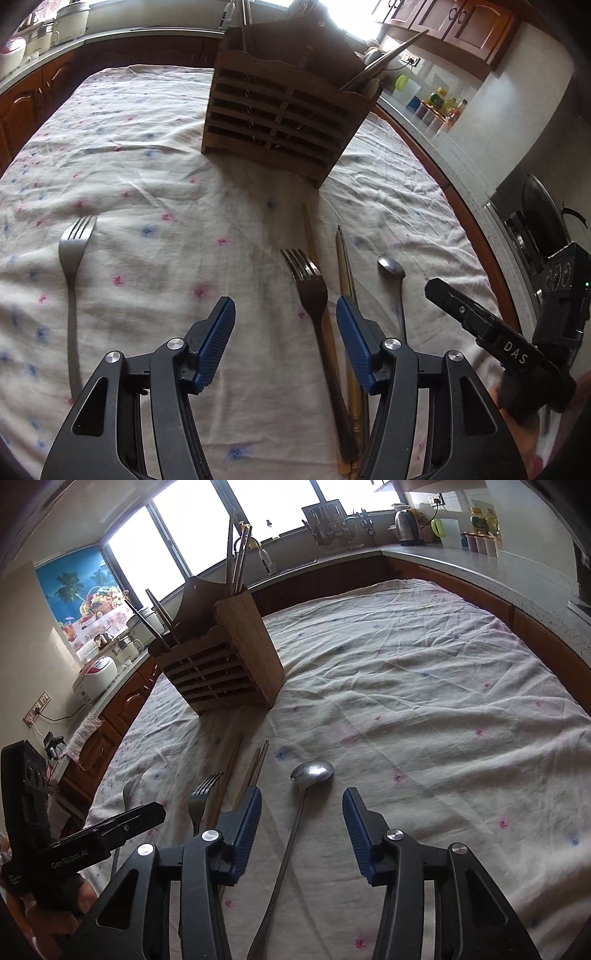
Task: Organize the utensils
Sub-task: 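Close the left tool on the dark-handled fork while the right tool grasps the metal spoon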
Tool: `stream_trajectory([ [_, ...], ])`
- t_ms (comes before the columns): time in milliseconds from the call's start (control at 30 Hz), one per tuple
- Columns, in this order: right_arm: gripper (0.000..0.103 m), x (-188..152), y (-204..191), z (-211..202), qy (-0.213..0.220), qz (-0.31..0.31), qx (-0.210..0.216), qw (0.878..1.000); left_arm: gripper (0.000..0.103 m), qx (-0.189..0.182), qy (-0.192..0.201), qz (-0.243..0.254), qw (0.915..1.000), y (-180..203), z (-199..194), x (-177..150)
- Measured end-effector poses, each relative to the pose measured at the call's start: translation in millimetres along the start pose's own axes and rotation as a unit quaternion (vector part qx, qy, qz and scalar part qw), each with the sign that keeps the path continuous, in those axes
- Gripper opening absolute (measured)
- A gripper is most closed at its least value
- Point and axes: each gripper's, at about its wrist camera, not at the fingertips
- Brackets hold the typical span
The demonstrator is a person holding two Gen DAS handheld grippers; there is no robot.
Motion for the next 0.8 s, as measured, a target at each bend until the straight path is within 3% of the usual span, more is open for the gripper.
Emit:
stream_trajectory([
  [167,0.040,0,3,16,-0.021,0.006,0.005,1.000,0.055,-0.006,-0.019,0.010,0.9997,7,19,5],
  [500,0.034,4,4,36,-0.043,0.005,0.007,0.999,0.034,0.007,-0.038,0.028,0.9989,10,38,14],
  [533,0.034,4,3,37,-0.043,0.002,0.005,0.999,0.028,0.005,-0.039,0.031,0.9987,10,38,15],
  [600,0.028,6,1,40,-0.045,-0.004,0.003,0.999,0.023,-0.001,-0.046,0.035,0.9983,12,41,15],
  [667,0.012,7,0,43,-0.050,-0.006,0.003,0.999,0.022,0.001,-0.047,0.042,0.9980,14,41,15],
  [800,0.005,6,-1,40,-0.050,-0.006,0.015,0.999,0.019,-0.014,-0.047,0.032,0.9983,9,35,13],
])
Point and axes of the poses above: each gripper's, at about its wrist camera, not at the fingertips, and z roughly the way its jaws point, y to its right, x to its top, and after that the axes turned 3 degrees about -x, right-handed
